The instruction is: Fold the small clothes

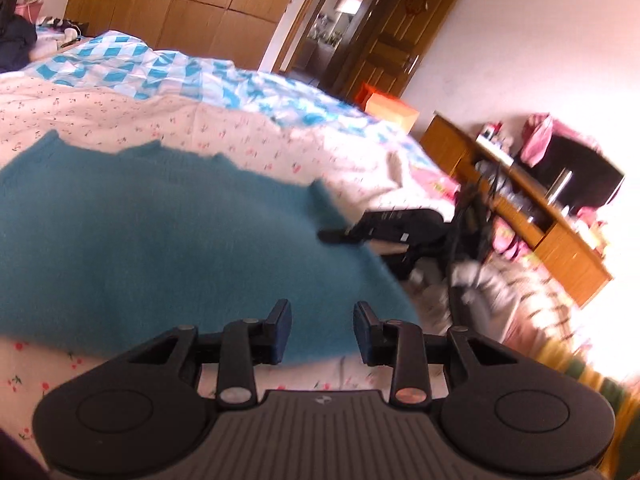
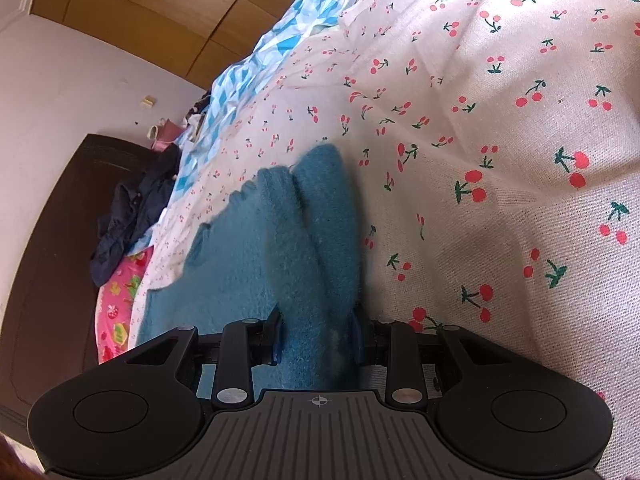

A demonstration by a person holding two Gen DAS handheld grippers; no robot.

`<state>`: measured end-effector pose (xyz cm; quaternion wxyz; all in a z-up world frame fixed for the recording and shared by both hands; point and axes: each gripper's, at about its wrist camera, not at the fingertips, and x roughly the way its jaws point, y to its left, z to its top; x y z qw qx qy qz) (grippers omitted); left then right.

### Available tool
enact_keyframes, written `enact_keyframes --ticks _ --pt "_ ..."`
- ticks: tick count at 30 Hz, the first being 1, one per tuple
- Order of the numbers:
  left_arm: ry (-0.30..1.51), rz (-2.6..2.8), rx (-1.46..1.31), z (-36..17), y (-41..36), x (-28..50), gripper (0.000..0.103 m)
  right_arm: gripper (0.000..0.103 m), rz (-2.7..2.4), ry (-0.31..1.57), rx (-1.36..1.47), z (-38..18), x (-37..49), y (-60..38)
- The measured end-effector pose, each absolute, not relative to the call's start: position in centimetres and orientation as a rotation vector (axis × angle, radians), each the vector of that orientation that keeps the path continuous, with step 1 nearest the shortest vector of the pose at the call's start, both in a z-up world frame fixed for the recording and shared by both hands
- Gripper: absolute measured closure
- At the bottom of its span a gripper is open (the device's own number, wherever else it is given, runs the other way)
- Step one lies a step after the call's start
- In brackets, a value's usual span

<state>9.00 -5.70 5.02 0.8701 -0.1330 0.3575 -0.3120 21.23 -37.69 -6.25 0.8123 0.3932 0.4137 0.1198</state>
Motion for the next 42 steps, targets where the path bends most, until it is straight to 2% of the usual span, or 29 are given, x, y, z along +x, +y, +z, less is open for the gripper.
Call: enact_keyframes --ticks 3,8,13,18,26,37,42 --pt "0.713 -0.646 -0.334 6.1 -4.8 10.1 0.065 0.074 0.252 0.880 0.836 -6.2 21.1 -37.6" --pt "0.657 -0.639 -0.137 6.2 -5.5 8.8 0.065 0.074 0.260 0.882 0.817 -6.1 21.0 -37.5" --pt "0.622 -0.477 0.020 4.2 -5.8 8.2 0.063 0.074 0.269 0.881 0.807 -6.1 21.1 -37.5" --pt "0.671 -0.367 -0.021 2.2 -4.7 9.8 0.063 0.074 0.282 0.858 0.780 -6.1 20.8 -37.5" --pt "0.623 -0.538 0.325 0.4 -8.1 6.8 0.062 0.074 0.293 0.861 0.678 -5.3 20.9 -36.7" --pt "0.768 -0.387 -0.072 0.2 -5.4 10.6 0.062 0.075 0.312 0.864 0.784 -6.2 20.6 -38.2" --pt "0.747 -0.329 0.056 -0.5 -5.6 9.6 0.061 0.075 0.315 0.866 0.776 -6.2 20.7 -38.1"
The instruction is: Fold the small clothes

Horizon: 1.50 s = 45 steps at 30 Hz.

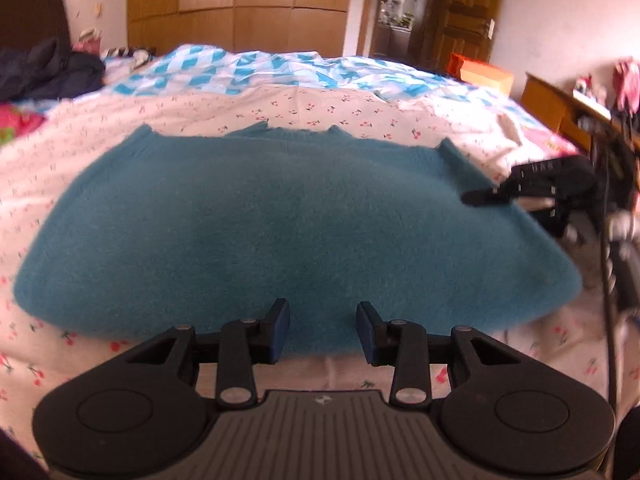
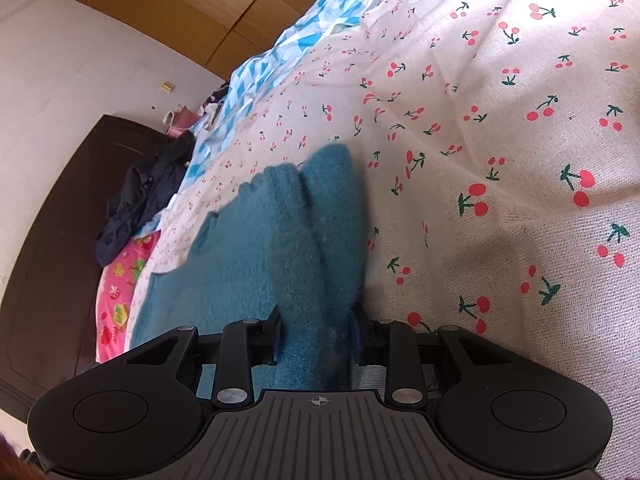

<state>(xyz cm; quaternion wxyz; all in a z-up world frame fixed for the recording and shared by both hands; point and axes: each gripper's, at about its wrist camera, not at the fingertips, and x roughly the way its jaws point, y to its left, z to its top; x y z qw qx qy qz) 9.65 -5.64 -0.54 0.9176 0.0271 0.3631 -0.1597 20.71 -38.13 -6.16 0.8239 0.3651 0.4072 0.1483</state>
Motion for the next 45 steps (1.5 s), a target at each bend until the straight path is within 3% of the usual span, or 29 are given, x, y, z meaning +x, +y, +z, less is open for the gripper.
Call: enact_keyframes --ticks 6,8,10,20,29,42,45 --pt "0.669 -0.391 0.290 -1.5 -8.5 7.3 0.052 0.075 0.317 0.875 0.779 -6.1 20.8 -38.1" --pt "0.692 -0.415 0.277 -1.4 -8.8 7.5 0.039 0.075 0.321 0.881 0.788 -6.2 21.0 -38.2" --pt "0.725 -0.416 0.216 -1.1 -8.6 8.2 0.035 0.076 0.326 0.884 0.804 -6.3 21.0 -38.5" --pt "0.821 -0.346 0.054 -0.5 -8.1 10.4 0.035 0.076 0.332 0.874 0.820 -6.7 20.7 -38.8" --pt "0.556 -0.503 0.518 -0.9 -14.0 5.2 0.041 0.076 0.338 0.877 0.822 -6.7 20.6 -39.0" --pt "0.363 -0.503 0.738 -4.9 -20.2 4.7 0.041 0.076 0.314 0.900 0.848 -6.4 20.7 -39.0" --pt "0.369 -0.506 0.672 -4.2 -20.5 5.5 0.055 0.076 0.286 0.898 0.863 -5.8 20.5 -38.8"
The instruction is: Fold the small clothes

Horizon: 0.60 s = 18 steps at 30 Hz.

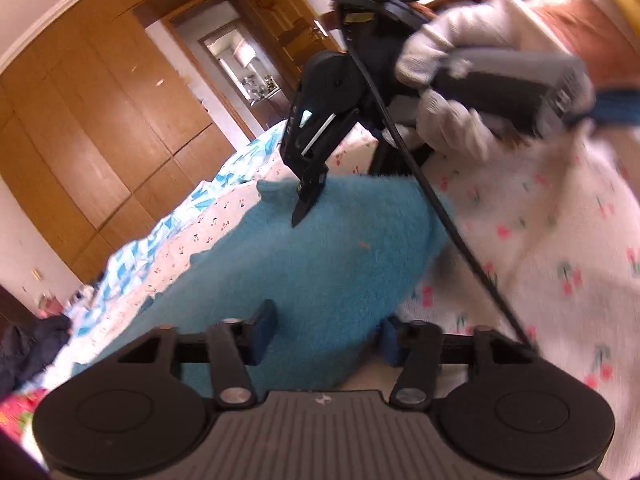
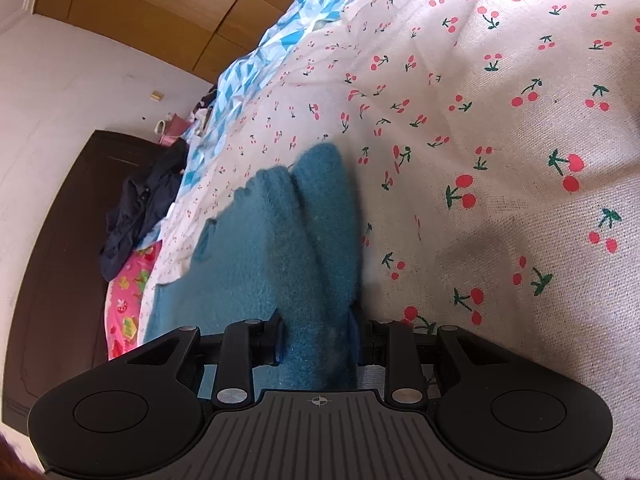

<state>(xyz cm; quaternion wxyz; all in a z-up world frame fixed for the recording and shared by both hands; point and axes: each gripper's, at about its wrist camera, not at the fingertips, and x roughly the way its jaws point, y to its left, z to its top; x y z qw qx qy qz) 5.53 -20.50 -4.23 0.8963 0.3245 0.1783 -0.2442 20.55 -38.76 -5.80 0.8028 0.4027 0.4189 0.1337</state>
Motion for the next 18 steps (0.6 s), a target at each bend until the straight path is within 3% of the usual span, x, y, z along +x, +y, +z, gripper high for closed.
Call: enact_keyframes --ticks 2,4,15,17,18 --pt "0.409 -0.511 0.573 -2.6 -19.7 6.6 0.068 0.077 0.278 0.885 0.848 -4.8 20.3 -38.4" --pt "0.436 -0.520 0.484 -0.9 -18.4 7.1 0.072 0.079 0.269 0.874 0.833 -3.5 20.3 -37.9" --pt "0.391 -0.407 0.097 6.9 -6.8 7.8 0.075 0.080 0.331 0.749 0.783 5.7 22.6 -30.5" --pt "0.367 -0.331 0.054 7.4 -4.4 8.0 0.085 0.080 0.346 0.743 0.742 6.9 23.7 -27.8" --pt "0.358 -0.292 0.036 7.5 -3.3 8.3 0.085 0.080 0.354 0.750 0.719 7.3 24.3 -26.1"
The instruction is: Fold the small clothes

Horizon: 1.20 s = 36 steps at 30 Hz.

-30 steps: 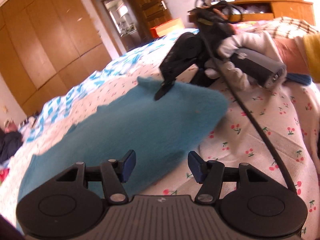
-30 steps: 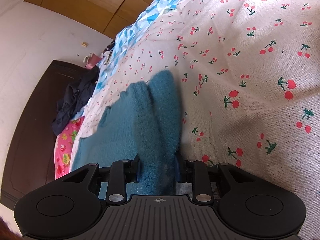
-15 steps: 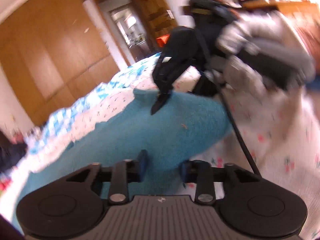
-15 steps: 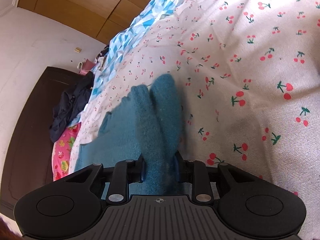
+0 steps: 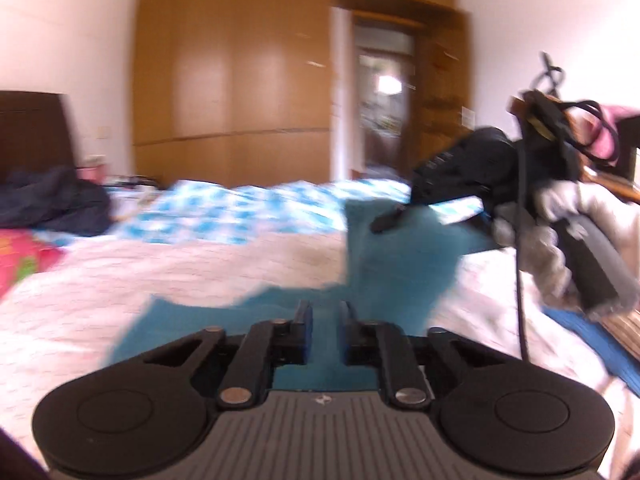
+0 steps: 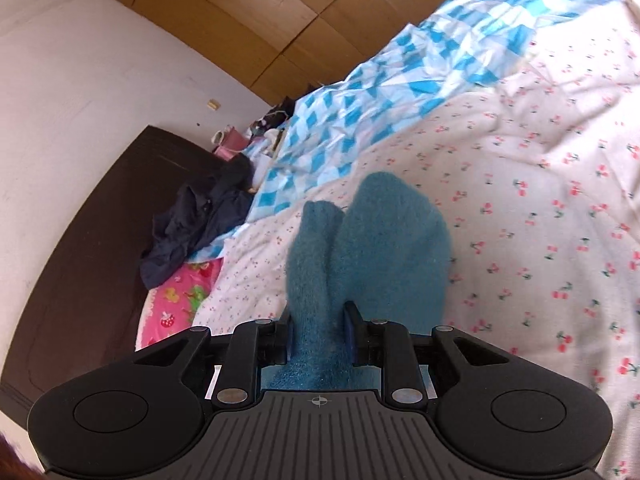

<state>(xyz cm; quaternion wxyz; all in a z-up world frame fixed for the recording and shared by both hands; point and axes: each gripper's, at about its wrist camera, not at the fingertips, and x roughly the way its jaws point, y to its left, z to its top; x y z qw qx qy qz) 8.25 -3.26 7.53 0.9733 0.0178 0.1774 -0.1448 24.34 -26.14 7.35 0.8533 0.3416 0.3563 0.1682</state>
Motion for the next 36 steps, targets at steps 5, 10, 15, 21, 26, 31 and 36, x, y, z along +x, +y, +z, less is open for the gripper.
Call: enact_keyframes --ticks 5,10,15,21,26,31,36 --pt "0.401 -0.213 -0.088 6.5 2.4 9.5 0.086 0.080 0.387 0.829 0.620 6.4 27.7 -18.0" --pt "0.399 -0.272 -0.106 5.4 5.2 8.5 0.083 0.081 0.421 0.913 0.545 4.3 29.5 -11.7" --pt "0.420 -0.217 -0.131 4.8 7.6 9.0 0.081 0.082 0.464 0.960 0.499 3.1 30.9 -6.9" --pt "0.444 -0.095 -0.194 3.8 11.8 9.3 0.080 0.083 0.505 1.000 0.459 0.7 32.2 -2.1" --pt "0.442 -0.064 -0.225 3.3 13.0 9.3 0.075 0.089 0.555 1.011 0.434 -0.2 31.7 0.7" --pt "0.564 -0.036 -0.131 1.5 11.6 11.0 0.074 0.103 0.572 1.052 0.368 -1.4 32.0 3.7" --pt "0.635 -0.040 -0.143 0.4 11.6 11.7 0.072 0.094 0.591 1.045 0.386 0.5 31.5 2.5"
